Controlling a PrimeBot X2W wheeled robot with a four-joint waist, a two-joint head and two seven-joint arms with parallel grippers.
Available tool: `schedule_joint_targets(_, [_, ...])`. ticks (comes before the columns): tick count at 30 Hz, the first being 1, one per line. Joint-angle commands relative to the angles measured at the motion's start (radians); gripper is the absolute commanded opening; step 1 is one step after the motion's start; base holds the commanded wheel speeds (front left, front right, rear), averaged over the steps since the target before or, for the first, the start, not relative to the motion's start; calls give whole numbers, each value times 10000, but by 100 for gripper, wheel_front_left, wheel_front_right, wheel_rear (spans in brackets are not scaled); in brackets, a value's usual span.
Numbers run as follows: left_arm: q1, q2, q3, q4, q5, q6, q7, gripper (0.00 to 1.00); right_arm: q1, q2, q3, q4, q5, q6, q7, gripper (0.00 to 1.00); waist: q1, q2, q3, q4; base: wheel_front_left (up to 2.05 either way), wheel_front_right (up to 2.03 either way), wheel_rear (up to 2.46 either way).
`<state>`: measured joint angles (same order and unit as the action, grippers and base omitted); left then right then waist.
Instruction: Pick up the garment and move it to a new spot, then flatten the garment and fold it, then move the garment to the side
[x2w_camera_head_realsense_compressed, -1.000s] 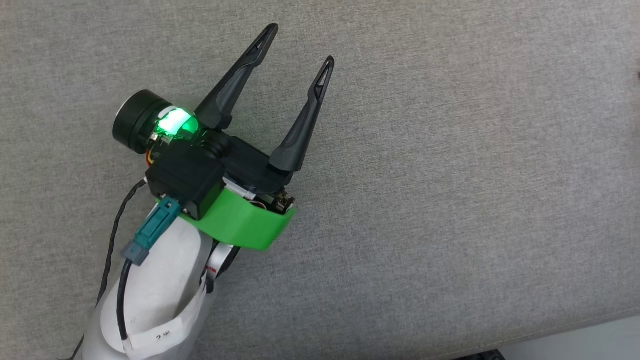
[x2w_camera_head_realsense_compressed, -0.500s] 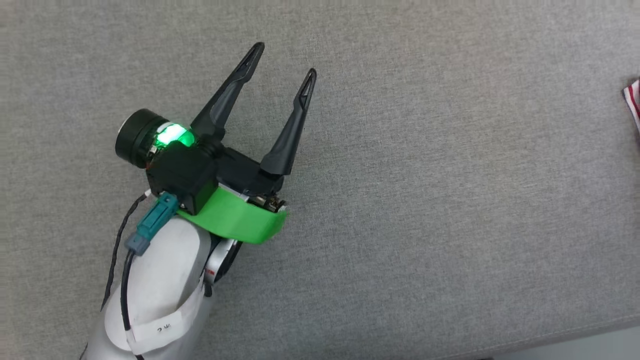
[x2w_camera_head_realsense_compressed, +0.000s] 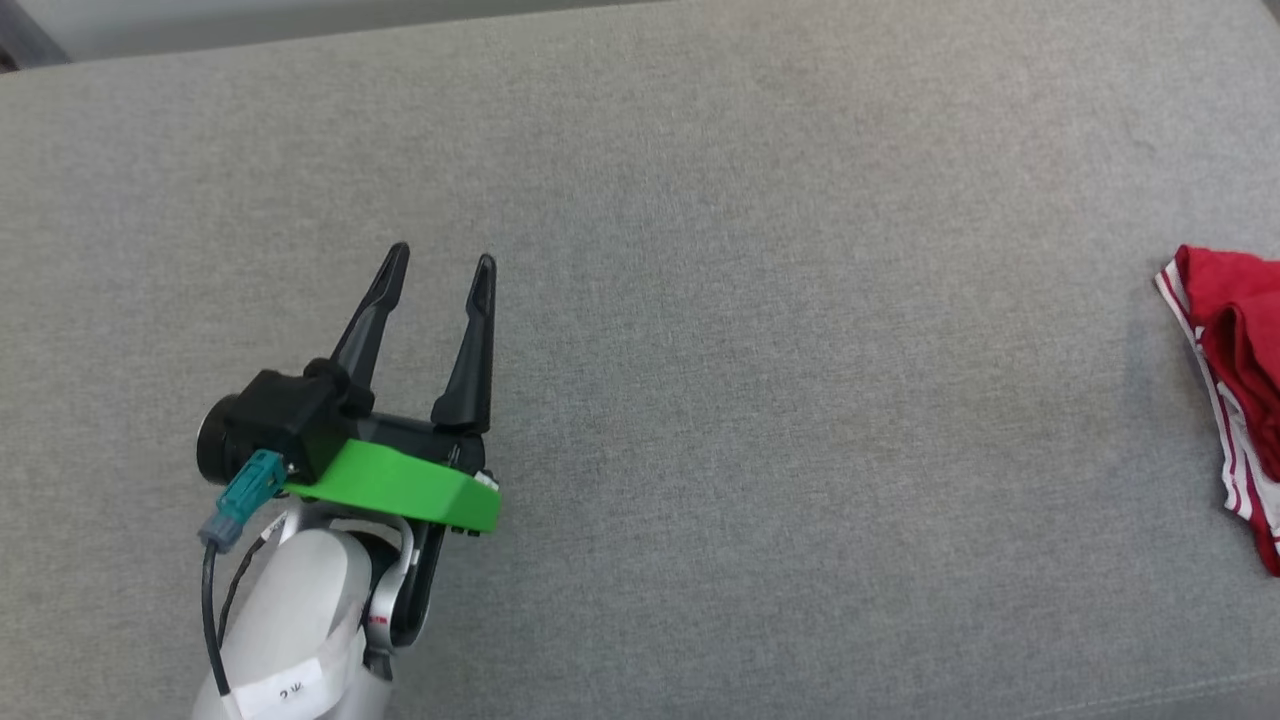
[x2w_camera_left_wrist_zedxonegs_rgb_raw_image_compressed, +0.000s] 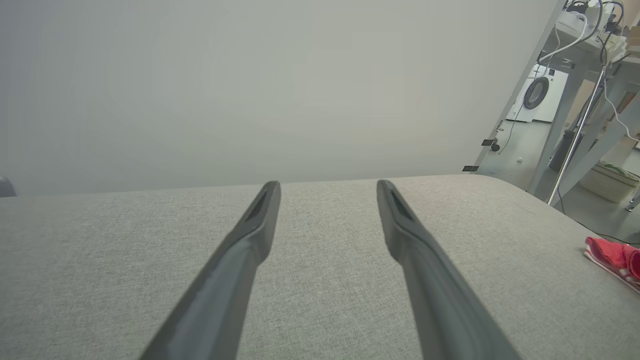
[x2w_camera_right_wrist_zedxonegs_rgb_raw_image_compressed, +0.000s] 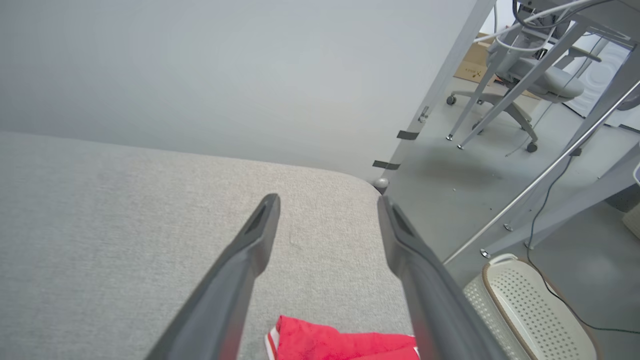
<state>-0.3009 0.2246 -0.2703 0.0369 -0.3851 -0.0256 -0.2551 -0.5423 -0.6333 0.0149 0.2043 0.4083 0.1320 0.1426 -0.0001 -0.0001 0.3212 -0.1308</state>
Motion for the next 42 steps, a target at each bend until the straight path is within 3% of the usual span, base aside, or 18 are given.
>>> schedule_joint_targets(1, [270,-46,112,40,-73,92,-54,100,393,378,-126,-380,144,-13,-206,100,1,1,-1267,538,0,0,0])
schedule_joint_targets(6, [862,-246,458,-11,-81,196,-62,100,1693,1552,-416,-1644,268,-13,-874,100,1,1,-1852,897,0,0,0])
schedule_joint_targets(13, [1682,-651,903,-234,72,-230,-65,100,3647,3225,-663,-2620,158,-13,-2121,100,1,1,-2399,1342,0,0,0])
schedule_joint_targets(19, [2288,-908,1282,10,328,-418,-65,100,4684,4035,-407,-2896,88,-13,-3028,100,1,1,-2646,1525,0,0,0])
schedule_joint_targets(29, [2742,-1237,1746,388,990,-771,-66,100,5507,4673,-79,-2224,-434,-13,-3694,100,1,1,-2753,1659,0,0,0])
schedule_joint_targets(42, [2775,-1513,1983,623,1382,-1006,-66,100,5506,4731,-84,-1927,-697,-13,-3907,100,1,1,-2776,1653,0,0,0])
